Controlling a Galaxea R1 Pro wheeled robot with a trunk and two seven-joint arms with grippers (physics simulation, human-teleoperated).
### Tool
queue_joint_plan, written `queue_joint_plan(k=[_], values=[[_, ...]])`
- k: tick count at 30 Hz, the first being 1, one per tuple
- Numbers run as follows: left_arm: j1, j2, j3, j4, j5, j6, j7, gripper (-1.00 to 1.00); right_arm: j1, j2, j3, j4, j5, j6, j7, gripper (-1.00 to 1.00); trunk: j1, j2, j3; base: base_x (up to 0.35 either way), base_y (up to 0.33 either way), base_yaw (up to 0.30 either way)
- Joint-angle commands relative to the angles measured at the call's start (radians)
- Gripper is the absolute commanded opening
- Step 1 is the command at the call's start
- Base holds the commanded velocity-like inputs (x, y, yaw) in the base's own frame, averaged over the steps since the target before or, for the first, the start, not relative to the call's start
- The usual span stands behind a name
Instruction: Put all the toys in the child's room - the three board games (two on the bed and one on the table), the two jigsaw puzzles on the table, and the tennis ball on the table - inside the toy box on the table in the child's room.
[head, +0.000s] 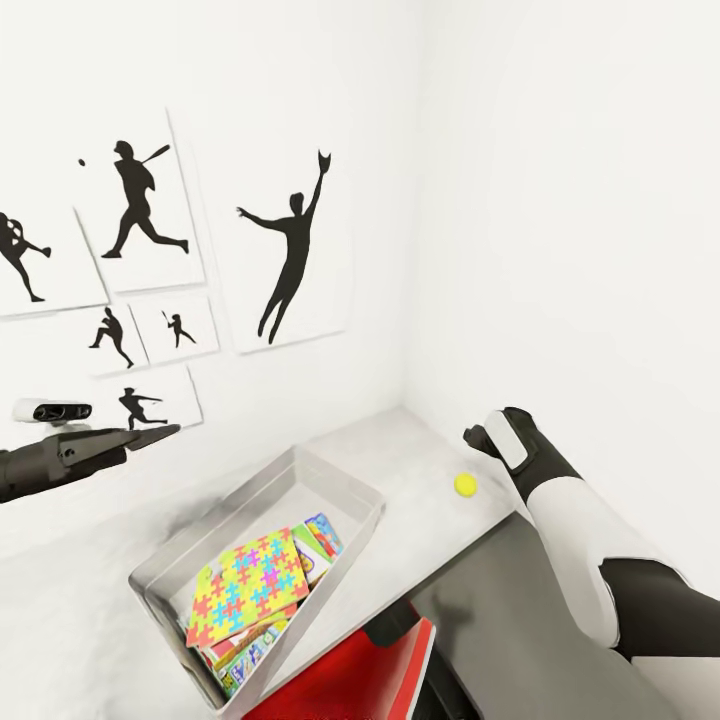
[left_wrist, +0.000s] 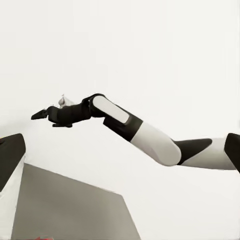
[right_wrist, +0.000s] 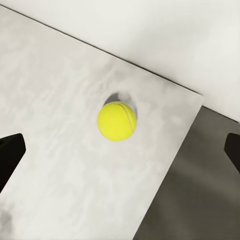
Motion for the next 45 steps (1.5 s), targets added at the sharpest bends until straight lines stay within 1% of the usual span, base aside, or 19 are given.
queue_joint_plan(k=[1, 3, 5, 6, 7, 9, 11, 12, 14, 15, 16, 17, 19, 21, 24, 31, 45], values=[[-0.018, 0.0, -0.008, 0.002, -0.001, 0.011, -0.004, 1.0, -0.001, 0.0, 0.0, -0.002, -0.01, 0.002, -0.007, 1.0, 0.001, -0.003, -0.004, 0.0, 0.0, 0.0], [-0.065, -0.002, -0.05, 0.015, -0.001, 0.011, -0.004, 1.0, -0.002, -0.001, 0.0, -0.002, -0.011, 0.002, -0.006, 1.0, 0.001, -0.003, -0.007, 0.0, 0.0, 0.0], [-0.089, -0.004, -0.072, 0.025, -0.001, 0.011, -0.004, 1.0, -0.002, -0.001, 0.0, -0.002, -0.011, 0.002, -0.006, 1.0, 0.001, -0.003, -0.011, 0.0, 0.0, 0.0], [-0.117, -0.01, -0.092, 0.039, -0.002, 0.011, -0.004, 1.0, -0.003, -0.001, -0.001, -0.002, -0.011, 0.003, -0.006, 1.0, 0.001, -0.003, -0.012, 0.0, 0.0, 0.0], [-0.149, -0.02, -0.112, 0.06, -0.003, 0.011, -0.004, 1.0, -0.003, -0.002, -0.001, -0.002, -0.011, 0.003, -0.007, 1.0, 0.001, -0.003, -0.014, 0.0, 0.0, 0.0], [-0.215, -0.055, -0.153, 0.12, -0.004, 0.011, 0.0, 1.0, -0.006, -0.002, -0.001, -0.003, -0.011, 0.003, -0.009, 1.0, 0.001, -0.003, -0.017, 0.0, 0.0, 0.0], [-0.246, -0.076, -0.173, 0.158, -0.004, 0.011, 0.028, 1.0, -0.007, -0.001, -0.001, -0.003, -0.01, 0.004, -0.008, 1.0, 0.001, -0.003, -0.02, 0.0, 0.0, 0.0], [-0.277, -0.095, -0.191, 0.197, -0.004, 0.011, 0.062, 1.0, -0.008, -0.001, -0.001, -0.003, -0.009, 0.004, -0.008, 1.0, 0.001, -0.003, -0.022, 0.0, 0.0, 0.0], [-0.306, -0.112, -0.206, 0.237, -0.004, 0.011, 0.096, 1.0, -0.008, -0.001, -0.001, -0.003, -0.008, 0.004, -0.008, 1.0, 0.001, -0.003, -0.025, 0.0, 0.0, 0.0], [-0.331, -0.128, -0.218, 0.273, -0.005, 0.011, 0.128, 1.0, -0.008, -0.001, -0.001, -0.003, -0.008, 0.005, -0.008, 1.0, 0.001, -0.003, -0.027, 0.0, 0.0, 0.0], [-0.342, -0.135, -0.224, 0.29, -0.005, 0.011, 0.143, 1.0, -0.008, -0.001, -0.001, -0.003, -0.007, 0.005, -0.009, 1.0, 0.001, -0.003, -0.028, 0.0, 0.0, 0.0], [-0.361, -0.149, -0.232, 0.322, -0.005, 0.011, 0.169, 1.0, -0.009, -0.001, -0.001, -0.003, -0.007, 0.005, -0.009, 1.0, 0.001, -0.003, -0.03, 0.0, 0.0, 0.0], [-0.388, -0.166, -0.239, 0.363, -0.005, 0.011, 0.202, 1.0, -0.01, -0.001, -0.001, -0.003, -0.007, 0.005, -0.009, 1.0, 0.001, -0.003, -0.033, 0.0, 0.0, 0.0], [-0.41, -0.176, -0.243, 0.391, -0.005, 0.011, 0.223, 1.0, -0.013, -0.002, -0.001, -0.003, -0.007, 0.005, -0.01, 1.0, 0.001, -0.003, -0.037, 0.0, 0.0, 0.0], [-0.429, -0.183, -0.246, 0.413, -0.005, 0.011, 0.242, 1.0, -0.02, 0.0, -0.001, -0.003, -0.007, 0.005, -0.012, 1.0, 0.001, -0.003, -0.041, 0.0, 0.0, 0.0], [-0.438, -0.181, -0.248, 0.423, -0.005, 0.011, 0.29, 1.0, -0.036, 0.001, -0.001, -0.003, -0.006, 0.006, -0.015, 1.0, 0.001, -0.003, -0.053, 0.0, 0.0, 0.0], [-0.439, -0.174, -0.242, 0.424, 0.001, 0.011, 0.293, 1.0, -0.06, -0.001, 0.0, -0.003, -0.006, 0.018, -0.016, 1.0, 0.001, -0.003, -0.075, 0.0, 0.0, 0.0]])
